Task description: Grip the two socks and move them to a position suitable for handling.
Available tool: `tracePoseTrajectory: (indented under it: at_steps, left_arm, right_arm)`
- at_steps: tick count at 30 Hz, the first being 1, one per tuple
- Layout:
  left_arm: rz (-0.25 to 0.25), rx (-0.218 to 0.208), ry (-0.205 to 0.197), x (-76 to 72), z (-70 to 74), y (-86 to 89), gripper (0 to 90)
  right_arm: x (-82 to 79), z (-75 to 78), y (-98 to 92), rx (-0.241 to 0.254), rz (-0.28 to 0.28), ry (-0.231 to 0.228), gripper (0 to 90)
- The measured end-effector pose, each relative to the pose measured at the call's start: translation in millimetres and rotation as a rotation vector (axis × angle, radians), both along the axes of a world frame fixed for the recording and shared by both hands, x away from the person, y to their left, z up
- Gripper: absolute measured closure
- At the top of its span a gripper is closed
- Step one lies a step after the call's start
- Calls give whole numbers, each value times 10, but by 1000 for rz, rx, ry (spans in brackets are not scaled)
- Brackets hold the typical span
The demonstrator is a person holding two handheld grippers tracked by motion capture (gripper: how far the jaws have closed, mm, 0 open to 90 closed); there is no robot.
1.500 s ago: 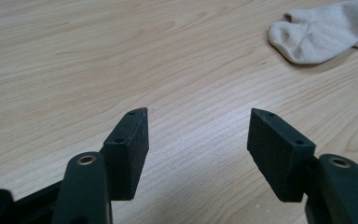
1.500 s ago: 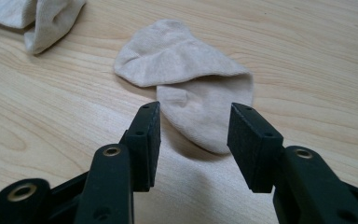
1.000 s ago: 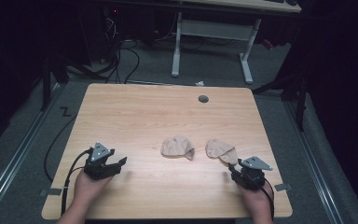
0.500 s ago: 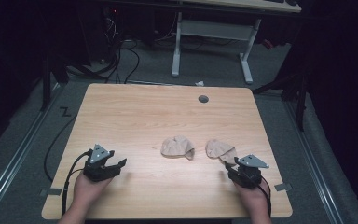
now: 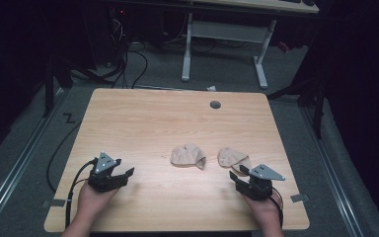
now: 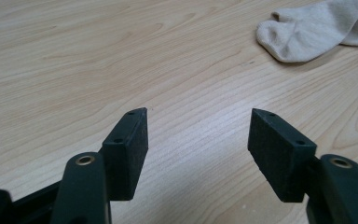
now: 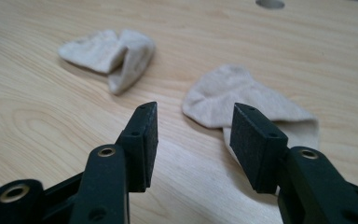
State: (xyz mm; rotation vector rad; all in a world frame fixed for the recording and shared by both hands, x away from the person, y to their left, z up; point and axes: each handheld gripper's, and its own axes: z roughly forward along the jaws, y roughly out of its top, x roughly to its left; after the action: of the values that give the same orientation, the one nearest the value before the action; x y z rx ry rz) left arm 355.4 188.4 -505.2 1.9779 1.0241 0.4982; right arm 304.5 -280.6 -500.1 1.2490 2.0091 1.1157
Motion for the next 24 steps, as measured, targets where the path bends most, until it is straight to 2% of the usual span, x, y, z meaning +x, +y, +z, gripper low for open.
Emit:
tracePoseTrajectory:
  at_steps: [2,5,15,24]
  left_arm:
    - [-9,4,1,7,-2,-21,385]
    - [-22,14,4,13,-10,-53,384]
    - [-49,2,2,-11,-12,-81,383]
    - [-41,-5,6,16,-10,-54,382]
  right_arm:
    - [-26,29,36,-10,9,-17,508]
    - [-37,37,94,-27,32,-16,501]
    - [4,99,439,-61,102,-33,501]
    - [140,105,740,-66,151,-10,484]
